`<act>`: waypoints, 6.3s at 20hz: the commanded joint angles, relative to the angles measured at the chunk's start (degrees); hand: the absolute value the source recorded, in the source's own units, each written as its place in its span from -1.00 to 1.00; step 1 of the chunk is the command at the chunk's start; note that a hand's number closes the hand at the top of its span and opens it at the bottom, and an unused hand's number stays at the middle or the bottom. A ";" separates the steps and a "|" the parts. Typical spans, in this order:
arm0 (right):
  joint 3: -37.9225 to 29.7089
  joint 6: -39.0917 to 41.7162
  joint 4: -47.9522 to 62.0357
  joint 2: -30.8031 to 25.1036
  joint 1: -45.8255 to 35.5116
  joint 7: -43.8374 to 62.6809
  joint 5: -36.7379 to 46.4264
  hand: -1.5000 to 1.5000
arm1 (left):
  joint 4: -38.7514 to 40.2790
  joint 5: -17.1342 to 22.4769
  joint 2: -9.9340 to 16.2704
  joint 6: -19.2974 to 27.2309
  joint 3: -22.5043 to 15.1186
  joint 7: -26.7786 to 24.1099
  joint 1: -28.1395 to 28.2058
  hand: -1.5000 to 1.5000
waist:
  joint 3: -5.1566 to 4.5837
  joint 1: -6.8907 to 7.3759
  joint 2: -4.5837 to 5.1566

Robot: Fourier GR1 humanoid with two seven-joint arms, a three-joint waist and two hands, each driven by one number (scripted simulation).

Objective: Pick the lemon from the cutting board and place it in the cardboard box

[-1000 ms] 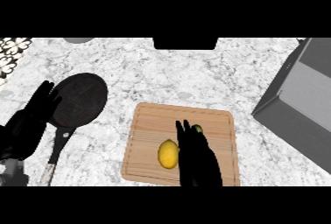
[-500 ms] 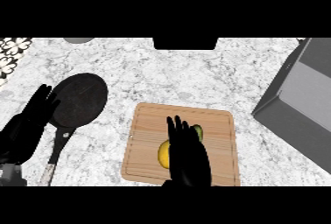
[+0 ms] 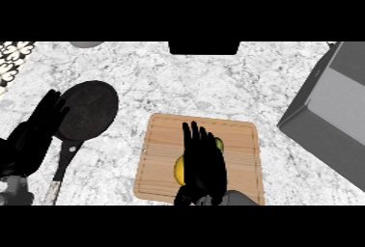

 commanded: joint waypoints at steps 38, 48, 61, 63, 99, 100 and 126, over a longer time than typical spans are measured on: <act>3.07 -4.99 16.60 1.08 0.78 5.15 -3.98 -1.00 | -3.50 -2.71 -2.00 -0.38 3.54 6.94 -2.59 0.00 | 0.06 -0.51 -0.04; 2.82 -7.31 21.53 1.09 -7.75 1.12 -4.74 1.00 | -5.08 -4.12 -5.44 -3.94 4.27 1.53 4.47 0.00 | 0.04 0.25 0.01; -6.68 -0.67 6.78 -43.22 6.35 -55.88 -10.72 1.00 | -1.81 -5.31 -4.92 -3.32 5.12 2.90 -0.08 0.00 | 0.07 -1.04 0.04; -8.49 -4.10 7.97 -41.56 9.02 -56.51 -7.85 1.00 | -1.32 -3.91 -5.56 -5.87 5.93 1.09 2.36 0.00 | 0.06 -0.65 0.01; -53.10 5.48 -6.88 -48.18 4.59 -54.53 -15.98 1.00 | 0.20 -5.52 -6.06 -8.96 9.85 3.23 -0.65 0.00 | 0.03 -0.22 0.06; -53.67 3.99 -3.42 -47.68 6.36 -58.90 -14.74 1.00 | -2.20 -6.10 -6.38 -8.03 9.57 3.88 0.09 0.00 | 0.04 -0.20 0.06; -57.09 0.37 43.55 -38.71 -3.38 -89.76 -13.23 -1.00 | -2.12 -9.83 -10.14 -7.03 7.77 3.73 -0.47 0.00 | 0.07 -0.35 0.02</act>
